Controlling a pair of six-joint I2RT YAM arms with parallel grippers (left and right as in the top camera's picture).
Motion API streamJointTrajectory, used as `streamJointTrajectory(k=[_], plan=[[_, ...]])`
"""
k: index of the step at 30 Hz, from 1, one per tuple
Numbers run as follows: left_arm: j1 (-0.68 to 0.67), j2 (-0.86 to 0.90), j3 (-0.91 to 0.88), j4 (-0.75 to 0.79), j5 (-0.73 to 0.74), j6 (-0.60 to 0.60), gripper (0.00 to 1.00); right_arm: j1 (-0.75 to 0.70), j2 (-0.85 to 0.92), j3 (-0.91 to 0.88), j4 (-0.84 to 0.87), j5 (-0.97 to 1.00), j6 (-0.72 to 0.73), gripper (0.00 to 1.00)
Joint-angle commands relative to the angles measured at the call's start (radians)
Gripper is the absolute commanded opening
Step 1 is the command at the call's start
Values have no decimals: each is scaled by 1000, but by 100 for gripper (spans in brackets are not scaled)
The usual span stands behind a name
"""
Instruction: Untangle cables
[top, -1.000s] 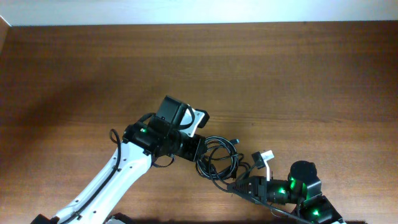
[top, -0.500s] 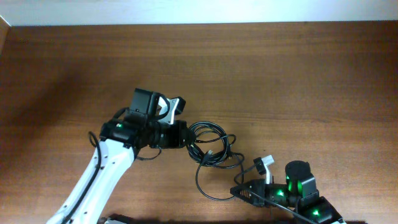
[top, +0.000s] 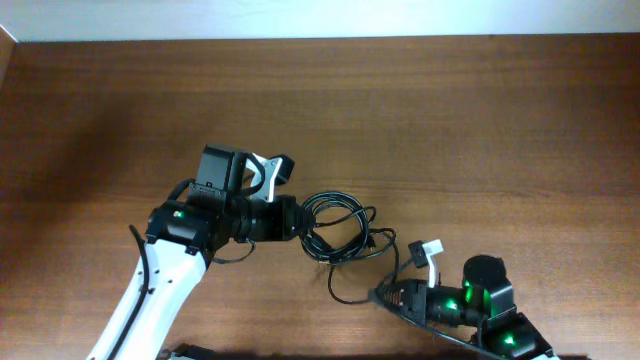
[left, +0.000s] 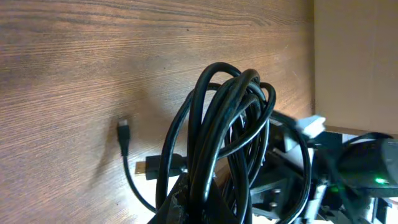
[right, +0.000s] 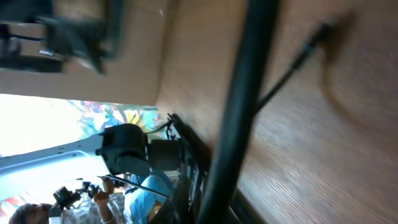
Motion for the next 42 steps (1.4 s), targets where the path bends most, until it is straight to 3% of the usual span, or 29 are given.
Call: streamJointTrajectory(k=[1,4,7,10,12,14,16,17,20,23,25,29,32,37,40,42], plan=[[6,-23,15,-7,40,-8,0,5,2,61,9,18,-21,5],[6,-23,15,-8,10,-4,0,5,2,84,11,16,13,5],[6,-23,15,-9,-6,98,0,5,2,102,40,-51,94,4],[6,-23,15,-14,-230,112,0,5,2,102,129,-232,140,9],[6,-23,15,-16,-297,112,0,5,2,102,247,-270,199,20],[6,-23,15,-16,-309,112,0,5,2,102,414,-244,200,66],[6,-23,15,-17,-309,112,0,5,2,102,485,-201,200,94],[6,-23,15,-21,-308,111,0,5,2,102,505,-142,200,99],[6,-23,15,-42,-245,140,0,5,2,102,507,18,220,99],[6,-31,16,6,-136,202,0,6,15,102,481,53,402,99],[6,-53,16,68,-66,203,0,7,38,102,359,50,533,99],[5,-91,16,89,-56,203,0,7,99,102,331,62,538,98],[-9,-94,16,90,-52,202,0,7,123,102,335,97,564,89],[-102,-94,16,90,-53,202,0,7,177,102,335,158,690,45],[-112,-94,16,94,-74,202,0,7,189,101,334,65,665,9],[-112,-94,16,106,-102,202,0,7,189,101,333,-22,564,4]])
